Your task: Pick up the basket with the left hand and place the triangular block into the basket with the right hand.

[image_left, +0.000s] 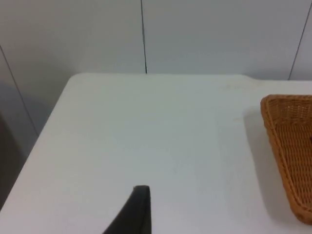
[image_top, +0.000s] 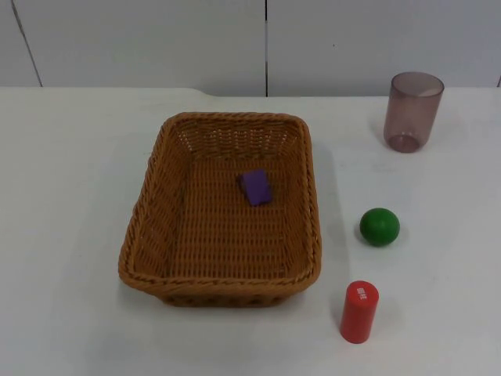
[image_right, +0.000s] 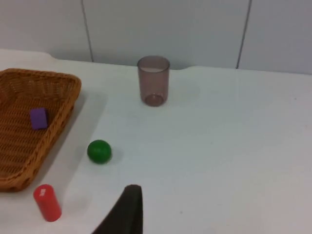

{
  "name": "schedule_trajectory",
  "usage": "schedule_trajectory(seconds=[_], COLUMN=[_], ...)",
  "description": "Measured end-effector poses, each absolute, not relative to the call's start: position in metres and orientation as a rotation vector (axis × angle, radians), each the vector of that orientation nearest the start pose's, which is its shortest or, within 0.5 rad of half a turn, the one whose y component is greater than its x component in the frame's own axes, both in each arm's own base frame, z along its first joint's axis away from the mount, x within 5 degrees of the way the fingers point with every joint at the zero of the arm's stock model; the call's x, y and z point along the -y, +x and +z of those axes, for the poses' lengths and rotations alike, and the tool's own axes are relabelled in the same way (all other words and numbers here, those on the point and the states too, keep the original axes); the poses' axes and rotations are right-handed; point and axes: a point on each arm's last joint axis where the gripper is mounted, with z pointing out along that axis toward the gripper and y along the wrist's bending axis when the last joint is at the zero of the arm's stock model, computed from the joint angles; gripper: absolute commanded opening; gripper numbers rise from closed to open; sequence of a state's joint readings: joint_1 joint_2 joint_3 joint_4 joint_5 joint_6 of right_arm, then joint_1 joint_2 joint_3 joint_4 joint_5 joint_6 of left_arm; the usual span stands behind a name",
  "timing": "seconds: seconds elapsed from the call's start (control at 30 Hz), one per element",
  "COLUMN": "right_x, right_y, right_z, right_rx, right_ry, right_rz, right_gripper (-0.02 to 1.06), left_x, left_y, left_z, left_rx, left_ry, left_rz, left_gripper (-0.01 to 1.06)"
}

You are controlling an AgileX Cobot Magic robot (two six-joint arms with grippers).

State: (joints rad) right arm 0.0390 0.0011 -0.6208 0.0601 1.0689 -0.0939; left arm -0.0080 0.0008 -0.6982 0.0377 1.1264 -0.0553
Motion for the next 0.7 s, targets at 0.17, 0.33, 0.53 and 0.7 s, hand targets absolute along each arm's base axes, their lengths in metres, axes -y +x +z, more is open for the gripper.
schedule_trajectory(seconds=[0.17,0.33,0.53,0.7], right_x=[-0.003,-0.003,0.001,0.0], right_y=[-0.021,-0.021,-0.017,-0.01], right_z=[0.307,0.305,0.298,0.284], right_rx=[-1.937,-1.958,-1.991,-2.047], right_ry=[-0.171,-0.173,-0.148,-0.133], right_rz=[0.058,0.051,0.012,0.021], right_gripper=[1.05,1.05,1.05,1.05], left_x=[-0.005,-0.007,-0.007,-0.007], left_y=[-0.034,-0.032,-0.013,-0.006], left_z=[0.325,0.321,0.287,0.274], left_rx=[-1.901,-1.918,-2.049,-2.083], left_ry=[-0.056,-0.06,-0.057,-0.057], left_rz=[0.021,0.051,0.059,0.06], left_gripper=[1.05,1.05,1.05,1.05])
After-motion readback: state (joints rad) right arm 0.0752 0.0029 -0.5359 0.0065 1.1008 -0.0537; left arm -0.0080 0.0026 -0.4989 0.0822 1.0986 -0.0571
